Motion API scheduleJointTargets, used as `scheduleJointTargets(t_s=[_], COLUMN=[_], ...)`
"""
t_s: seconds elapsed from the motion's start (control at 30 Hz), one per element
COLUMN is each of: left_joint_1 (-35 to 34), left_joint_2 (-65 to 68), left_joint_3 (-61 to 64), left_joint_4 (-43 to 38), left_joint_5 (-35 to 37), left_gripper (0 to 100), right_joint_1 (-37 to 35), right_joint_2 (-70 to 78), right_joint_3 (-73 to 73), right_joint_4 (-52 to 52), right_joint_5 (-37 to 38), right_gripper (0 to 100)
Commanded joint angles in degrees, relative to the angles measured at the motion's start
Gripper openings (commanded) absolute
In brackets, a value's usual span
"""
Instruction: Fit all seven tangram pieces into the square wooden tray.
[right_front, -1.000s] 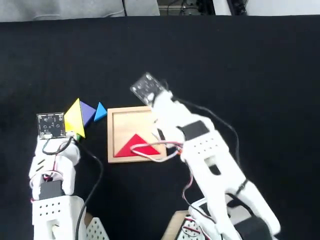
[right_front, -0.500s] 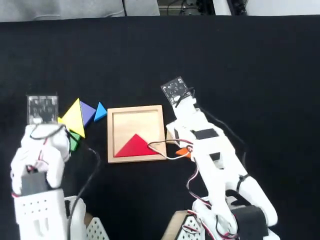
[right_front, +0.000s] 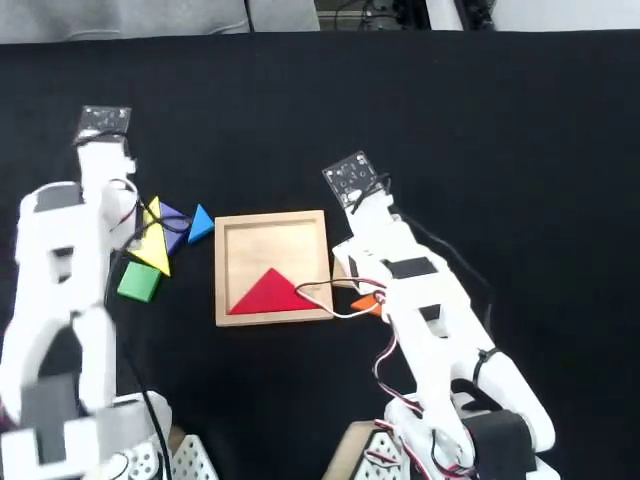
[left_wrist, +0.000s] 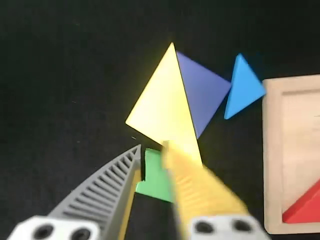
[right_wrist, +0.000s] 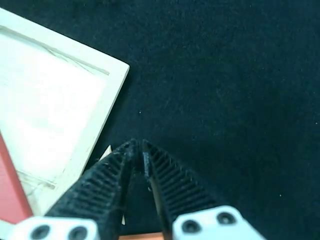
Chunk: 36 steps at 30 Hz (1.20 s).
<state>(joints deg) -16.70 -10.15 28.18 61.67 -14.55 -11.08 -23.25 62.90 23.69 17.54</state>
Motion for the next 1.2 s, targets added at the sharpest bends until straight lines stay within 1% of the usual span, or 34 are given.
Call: scheduleJointTargets(t_s=[0.0,0.03,0.2,0.37,0.5,0.6,0.7,0.83,0.93,1.0,1.07,1.17], left_joint_1=[-1.8,-2.51,-4.79,-7.25,-7.69,-7.69,-6.81,-5.85,-5.05,-4.62,-4.62,-7.34], left_joint_2=[10.64,12.57,21.71,30.33,34.55,35.08,35.34,35.52,35.52,35.52,34.99,34.46], left_joint_3=[-8.4,-9.54,-16.13,-23.96,-25.36,-25.89,-25.98,-26.15,-25.8,-26.33,-27.56,-35.03], left_joint_4=[0.44,0.35,0.0,0.53,0.97,1.23,1.32,1.32,1.58,4.04,6.51,11.78], left_joint_5=[4.75,5.27,4.84,5.1,4.84,4.4,1.93,2.29,2.46,2.73,2.81,3.96], left_gripper=[34,35,30,30,30,30,30,29,24,20,18,24], right_joint_1=[1.23,1.23,1.23,1.23,1.23,1.14,1.14,1.14,1.14,1.14,1.14,1.14], right_joint_2=[0.13,0.13,0.13,0.13,0.13,0.13,0.13,0.13,0.13,0.13,0.13,0.13], right_joint_3=[-0.13,-0.13,-0.13,-0.13,-0.13,-0.13,-0.04,-0.04,-0.04,-0.04,-0.04,0.04], right_joint_4=[-1.32,-1.32,-1.32,-1.32,-1.32,-1.32,-1.32,-1.32,-1.32,-1.32,-1.32,-1.32], right_joint_5=[-0.62,-0.62,-0.62,-0.62,-0.62,-0.62,-0.62,-0.62,-0.62,-0.62,-0.62,-0.62], right_gripper=[1.1,1.1,1.1,1.1,1.1,1.1,1.1,1.1,1.1,1.1,1.1,1.1])
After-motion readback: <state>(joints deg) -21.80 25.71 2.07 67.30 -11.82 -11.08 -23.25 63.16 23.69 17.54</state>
